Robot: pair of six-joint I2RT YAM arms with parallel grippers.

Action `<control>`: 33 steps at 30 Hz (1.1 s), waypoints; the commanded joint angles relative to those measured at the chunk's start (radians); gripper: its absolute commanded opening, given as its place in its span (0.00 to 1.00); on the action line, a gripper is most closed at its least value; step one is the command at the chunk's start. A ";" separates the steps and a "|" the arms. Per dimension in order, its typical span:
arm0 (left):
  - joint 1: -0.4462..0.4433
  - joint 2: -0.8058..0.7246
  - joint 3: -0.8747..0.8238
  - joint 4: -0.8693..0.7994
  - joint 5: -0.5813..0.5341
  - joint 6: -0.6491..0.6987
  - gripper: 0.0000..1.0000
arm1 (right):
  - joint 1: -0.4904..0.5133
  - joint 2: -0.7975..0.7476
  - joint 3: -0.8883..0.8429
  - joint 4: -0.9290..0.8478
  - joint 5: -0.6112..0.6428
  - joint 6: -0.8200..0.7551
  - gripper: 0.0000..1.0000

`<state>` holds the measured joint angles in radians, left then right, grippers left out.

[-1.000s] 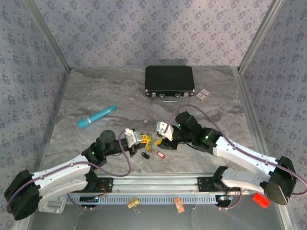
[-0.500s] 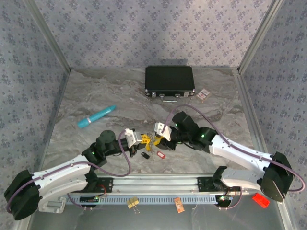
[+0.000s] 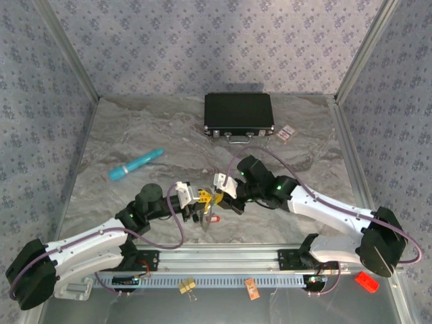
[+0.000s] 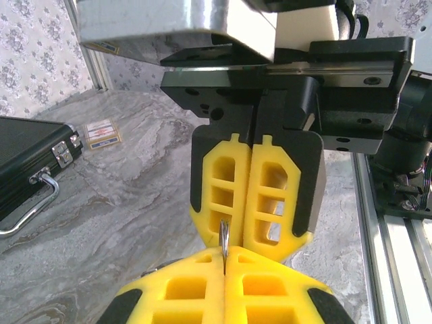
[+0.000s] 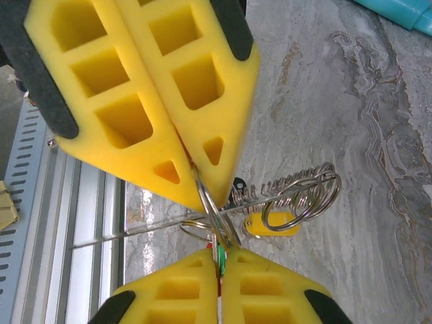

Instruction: Put the keys on the keyring

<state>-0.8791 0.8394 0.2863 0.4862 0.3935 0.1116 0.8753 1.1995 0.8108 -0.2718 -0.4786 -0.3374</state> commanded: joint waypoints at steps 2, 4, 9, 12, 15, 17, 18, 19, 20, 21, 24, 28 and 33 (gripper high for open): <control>-0.006 0.006 0.004 0.103 0.035 -0.004 0.00 | -0.012 -0.033 0.018 -0.020 -0.004 0.001 0.18; -0.006 0.007 0.002 0.103 0.037 -0.004 0.00 | -0.023 -0.068 0.003 -0.017 -0.012 -0.002 0.24; -0.006 0.015 0.002 0.104 0.039 -0.003 0.00 | -0.057 -0.135 -0.026 -0.013 -0.051 -0.002 0.26; -0.006 0.021 0.004 0.105 0.045 -0.003 0.00 | -0.064 -0.146 -0.028 0.013 -0.067 0.009 0.26; -0.006 0.026 0.006 0.108 0.052 -0.004 0.00 | -0.064 -0.132 -0.026 0.043 -0.081 0.020 0.26; -0.006 0.030 0.006 0.111 0.054 -0.005 0.00 | -0.063 -0.122 -0.023 0.058 -0.084 0.025 0.25; -0.006 0.031 0.007 0.111 0.057 -0.004 0.00 | -0.062 -0.117 -0.022 0.062 -0.086 0.026 0.25; -0.006 0.031 0.007 0.112 0.056 -0.004 0.00 | -0.062 -0.114 -0.022 0.068 -0.089 0.027 0.24; -0.006 0.033 0.007 0.114 0.056 -0.005 0.00 | -0.062 -0.111 -0.020 0.071 -0.090 0.028 0.24; -0.006 0.032 0.007 0.116 0.056 -0.006 0.00 | -0.062 -0.107 -0.021 0.072 -0.094 0.029 0.23; -0.006 0.030 0.007 0.117 0.057 -0.005 0.00 | -0.059 -0.097 -0.020 0.073 -0.092 0.030 0.22; -0.006 0.027 0.007 0.117 0.059 -0.007 0.00 | -0.053 -0.085 -0.017 0.077 -0.089 0.028 0.21; -0.007 0.023 0.007 0.121 0.058 -0.009 0.00 | -0.049 -0.065 -0.009 0.078 -0.096 0.025 0.20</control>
<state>-0.8795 0.8734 0.2863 0.5285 0.4232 0.1112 0.8207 1.1229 0.7971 -0.2077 -0.5549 -0.3244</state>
